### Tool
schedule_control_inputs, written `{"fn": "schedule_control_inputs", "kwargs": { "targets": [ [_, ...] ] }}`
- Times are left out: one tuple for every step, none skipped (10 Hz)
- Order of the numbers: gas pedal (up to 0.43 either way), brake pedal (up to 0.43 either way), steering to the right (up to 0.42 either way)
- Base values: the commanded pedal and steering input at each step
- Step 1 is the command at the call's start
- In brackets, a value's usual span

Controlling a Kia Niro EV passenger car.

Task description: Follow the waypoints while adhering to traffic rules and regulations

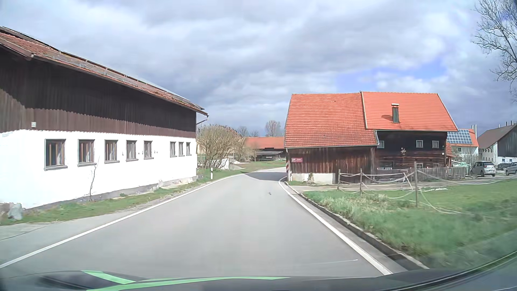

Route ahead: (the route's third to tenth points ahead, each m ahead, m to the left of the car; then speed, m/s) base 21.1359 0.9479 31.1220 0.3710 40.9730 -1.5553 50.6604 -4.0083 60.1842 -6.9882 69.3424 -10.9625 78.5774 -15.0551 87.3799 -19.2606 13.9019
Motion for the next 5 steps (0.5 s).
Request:
{"fn": "schedule_control_inputs", "kwargs": {
  "targets": [
    [0.000,0.000,0.000],
    [0.000,0.000,0.000],
    [0.000,0.000,-0.001],
    [0.000,0.000,0.000],
    [0.000,0.000,0.000]
  ]
}}
